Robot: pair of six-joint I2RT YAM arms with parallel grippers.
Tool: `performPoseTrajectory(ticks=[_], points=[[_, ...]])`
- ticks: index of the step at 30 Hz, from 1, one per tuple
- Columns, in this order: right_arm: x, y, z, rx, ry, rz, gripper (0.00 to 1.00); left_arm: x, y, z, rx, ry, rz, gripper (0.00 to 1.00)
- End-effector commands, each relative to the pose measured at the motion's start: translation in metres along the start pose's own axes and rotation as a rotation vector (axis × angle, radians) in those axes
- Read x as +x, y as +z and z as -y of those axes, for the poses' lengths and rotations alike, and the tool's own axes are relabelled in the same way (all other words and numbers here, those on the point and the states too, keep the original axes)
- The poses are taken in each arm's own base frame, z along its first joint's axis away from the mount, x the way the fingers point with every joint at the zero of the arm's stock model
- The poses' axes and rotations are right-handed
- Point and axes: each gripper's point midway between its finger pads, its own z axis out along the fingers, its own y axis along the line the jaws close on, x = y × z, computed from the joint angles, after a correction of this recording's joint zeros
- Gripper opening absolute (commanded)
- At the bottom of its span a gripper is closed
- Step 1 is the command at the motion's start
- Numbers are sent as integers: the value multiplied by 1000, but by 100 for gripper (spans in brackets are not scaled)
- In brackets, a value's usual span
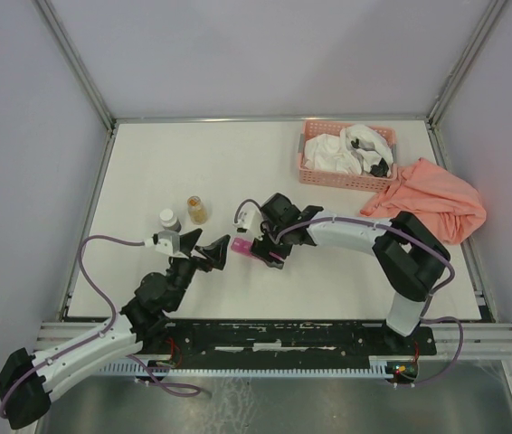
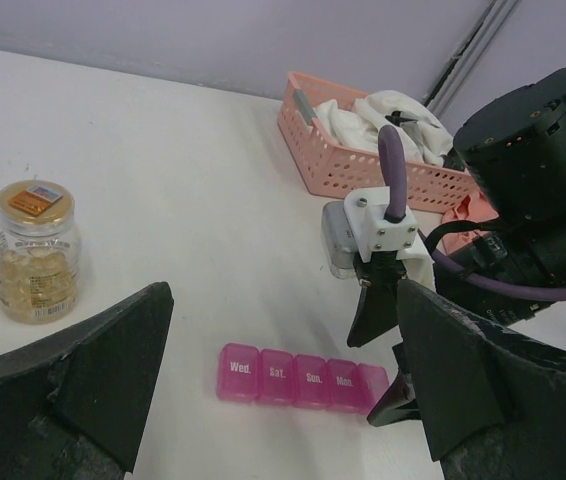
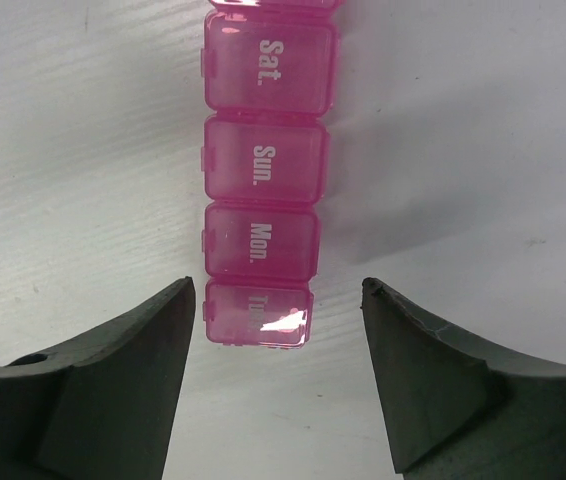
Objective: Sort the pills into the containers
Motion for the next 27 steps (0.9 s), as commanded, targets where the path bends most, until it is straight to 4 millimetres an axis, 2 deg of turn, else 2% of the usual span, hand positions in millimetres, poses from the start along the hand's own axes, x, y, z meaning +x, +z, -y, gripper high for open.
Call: performPoseTrajectory(ticks=[1, 6, 14, 17, 21, 24, 27], points=[[-21, -1, 7, 27, 11, 38, 74, 23, -9, -18, -31, 26, -17, 99], [-20, -1, 6, 21, 11, 31, 67, 21, -11, -19, -38, 18, -7, 99], [-15, 3, 3, -6, 11, -4, 67, 19, -13, -22, -59, -23, 0, 99], [-15, 1, 3, -5, 3, -7, 59, 22, -14, -21, -61, -60, -17, 99], [-21, -9, 4, 2, -17, 12, 43, 29, -17, -15, -44, -151, -55, 100], [-28, -22, 4, -12, -33, 54, 35, 32, -19, -3, -7, -259, -84, 99], [-35, -39, 4, -29, -55, 103, 31, 31, -22, 14, 53, -401, -108, 99]])
